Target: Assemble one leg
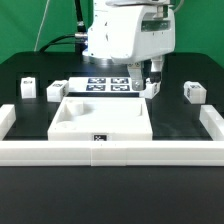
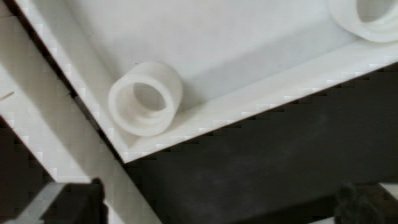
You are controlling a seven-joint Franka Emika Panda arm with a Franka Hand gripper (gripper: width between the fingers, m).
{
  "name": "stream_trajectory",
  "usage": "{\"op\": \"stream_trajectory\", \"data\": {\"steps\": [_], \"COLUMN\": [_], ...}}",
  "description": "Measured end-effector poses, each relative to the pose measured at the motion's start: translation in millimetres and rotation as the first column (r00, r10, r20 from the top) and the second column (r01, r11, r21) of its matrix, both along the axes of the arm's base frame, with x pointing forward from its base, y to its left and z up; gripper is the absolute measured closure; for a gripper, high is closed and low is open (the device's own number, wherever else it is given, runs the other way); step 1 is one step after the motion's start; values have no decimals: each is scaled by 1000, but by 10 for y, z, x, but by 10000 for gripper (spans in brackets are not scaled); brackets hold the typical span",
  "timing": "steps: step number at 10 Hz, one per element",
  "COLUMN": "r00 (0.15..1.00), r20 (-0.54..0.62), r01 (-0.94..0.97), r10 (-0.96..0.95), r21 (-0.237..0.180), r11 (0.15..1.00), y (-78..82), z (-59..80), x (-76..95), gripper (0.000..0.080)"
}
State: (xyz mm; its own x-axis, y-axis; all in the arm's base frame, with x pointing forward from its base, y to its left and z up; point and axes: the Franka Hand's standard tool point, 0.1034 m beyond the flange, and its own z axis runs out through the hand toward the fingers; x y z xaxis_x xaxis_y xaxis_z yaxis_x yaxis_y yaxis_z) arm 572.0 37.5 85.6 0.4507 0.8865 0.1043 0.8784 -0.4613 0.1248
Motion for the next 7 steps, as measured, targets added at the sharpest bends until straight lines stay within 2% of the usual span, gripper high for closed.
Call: {"op": "stream_trajectory", "data": {"steps": [5,7], "r00": [1000,992], "r20": [5,-9], "r01": [0,-125], "r10": [0,124], "r21": [0,-42], "r11": [1000,991], "y": [-8,-24], "z": [1,-13], "x": [4,-19], "gripper": [150,150]}}
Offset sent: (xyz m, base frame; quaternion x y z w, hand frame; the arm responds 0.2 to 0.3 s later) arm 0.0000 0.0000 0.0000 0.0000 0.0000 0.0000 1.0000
